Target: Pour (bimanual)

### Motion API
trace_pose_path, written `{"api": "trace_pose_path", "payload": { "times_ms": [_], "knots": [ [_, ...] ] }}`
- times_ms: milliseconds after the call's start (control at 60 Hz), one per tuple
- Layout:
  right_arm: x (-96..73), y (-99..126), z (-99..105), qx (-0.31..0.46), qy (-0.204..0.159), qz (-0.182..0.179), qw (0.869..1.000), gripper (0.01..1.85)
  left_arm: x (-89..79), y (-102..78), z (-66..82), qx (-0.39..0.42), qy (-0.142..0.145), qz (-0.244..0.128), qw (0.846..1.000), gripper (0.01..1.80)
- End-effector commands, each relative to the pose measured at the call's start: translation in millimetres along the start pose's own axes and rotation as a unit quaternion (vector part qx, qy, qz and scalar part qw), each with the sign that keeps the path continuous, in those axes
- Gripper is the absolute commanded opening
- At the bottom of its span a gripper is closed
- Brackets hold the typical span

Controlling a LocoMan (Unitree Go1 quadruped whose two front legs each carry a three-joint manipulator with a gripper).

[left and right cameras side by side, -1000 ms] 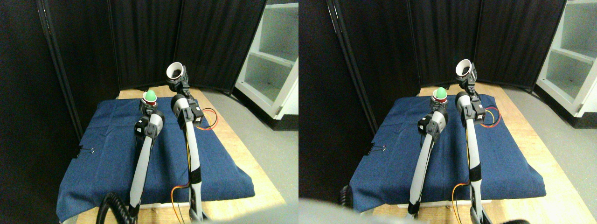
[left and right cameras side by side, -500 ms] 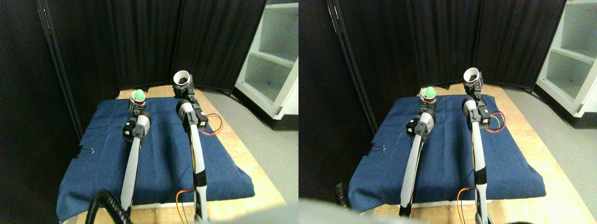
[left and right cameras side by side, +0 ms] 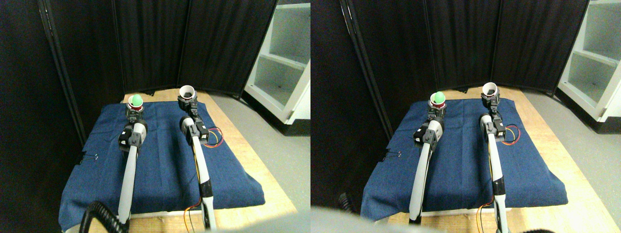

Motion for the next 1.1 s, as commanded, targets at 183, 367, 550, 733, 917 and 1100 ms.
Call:
{"api": "trace_pose_path", "payload": {
  "times_ms": [183,367,550,733,917,1100],
  "knots": [
    [6.4,-17.7,-13.1,0.044,0.005,-0.01,0.999,0.33,8.7,13.7,10.4,-0.008,-0.014,-0.014,1.0,0.33],
    [4.4,-28.9,-24.1,0.073,0.013,-0.023,0.997,0.33,15.3,29.3,14.9,-0.008,-0.022,-0.011,1.0,0.33],
    [3.2,-39.5,-31.1,0.078,0.012,-0.037,0.996,0.33,21.0,46.1,15.2,-0.012,-0.043,-0.004,0.999,0.33],
    [0.5,-49.7,-35.2,0.073,0.014,-0.04,0.996,0.33,23.4,58.7,12.9,-0.02,-0.042,0.005,0.999,0.33],
    [-0.8,-57.6,-33.6,0.075,0.009,-0.048,0.996,0.33,25.9,70.7,10.2,-0.015,-0.059,0.019,0.998,0.33],
    [2.8,-73.4,-31.3,0.073,0.005,-0.051,0.996,0.33,29.2,77.4,8.3,-0.014,-0.062,0.022,0.998,0.33]
  ]
}}
